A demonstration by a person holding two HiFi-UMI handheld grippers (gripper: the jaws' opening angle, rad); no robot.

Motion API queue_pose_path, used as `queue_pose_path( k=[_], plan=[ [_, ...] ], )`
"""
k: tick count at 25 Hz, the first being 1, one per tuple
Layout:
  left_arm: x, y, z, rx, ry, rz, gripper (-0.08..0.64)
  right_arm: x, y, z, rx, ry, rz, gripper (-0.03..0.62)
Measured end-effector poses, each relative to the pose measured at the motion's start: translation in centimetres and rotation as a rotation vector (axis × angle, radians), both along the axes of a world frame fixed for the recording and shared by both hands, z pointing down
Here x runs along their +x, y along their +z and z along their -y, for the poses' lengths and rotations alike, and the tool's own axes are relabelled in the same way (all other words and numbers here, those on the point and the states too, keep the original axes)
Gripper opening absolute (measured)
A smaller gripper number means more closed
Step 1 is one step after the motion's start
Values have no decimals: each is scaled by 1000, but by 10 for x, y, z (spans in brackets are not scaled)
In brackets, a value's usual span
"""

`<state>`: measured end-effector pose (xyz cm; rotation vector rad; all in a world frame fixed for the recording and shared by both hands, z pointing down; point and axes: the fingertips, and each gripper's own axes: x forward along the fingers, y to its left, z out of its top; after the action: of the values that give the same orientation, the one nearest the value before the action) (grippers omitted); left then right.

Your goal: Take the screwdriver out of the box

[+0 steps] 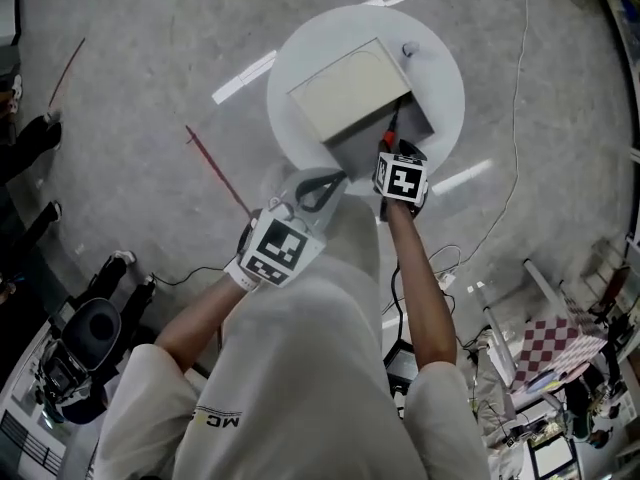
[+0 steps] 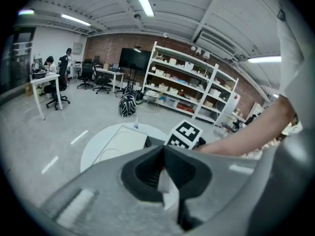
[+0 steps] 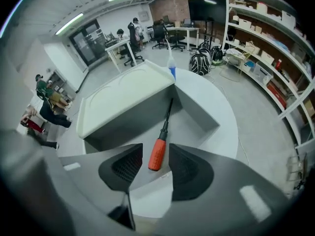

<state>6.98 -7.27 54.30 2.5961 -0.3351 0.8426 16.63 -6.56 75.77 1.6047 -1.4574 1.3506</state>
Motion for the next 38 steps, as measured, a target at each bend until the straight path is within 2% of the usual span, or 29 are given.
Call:
queue_pose_path(
  k=[5,10,17,21,24,26,28,38],
  plan=[
    [-4,12,10,-22,6,4,0,-4,15,11,-103,-21,-48,166],
    [-12,18,30,-39,17,4,0,-1,28,18,-201,22,-88,161],
    [-25,27,58,-54,11,11,0,5,43,25,-300,29,-195,175],
    [-34,33,64,-60,-1,16,0,7,50,24,-343,2,-257,170],
    [-41,33,63,-60,-11,12,0,3,53,21,-362,7,-249,164],
    [-46,29,62,-58,-19,7,0,-2,51,21,-364,34,-218,115],
    [-48,24,62,-54,-25,2,0,-4,49,22,-366,41,-209,101],
    [-74,17,56,-31,-48,1,0,-11,36,23,-321,23,-179,98]
  ],
)
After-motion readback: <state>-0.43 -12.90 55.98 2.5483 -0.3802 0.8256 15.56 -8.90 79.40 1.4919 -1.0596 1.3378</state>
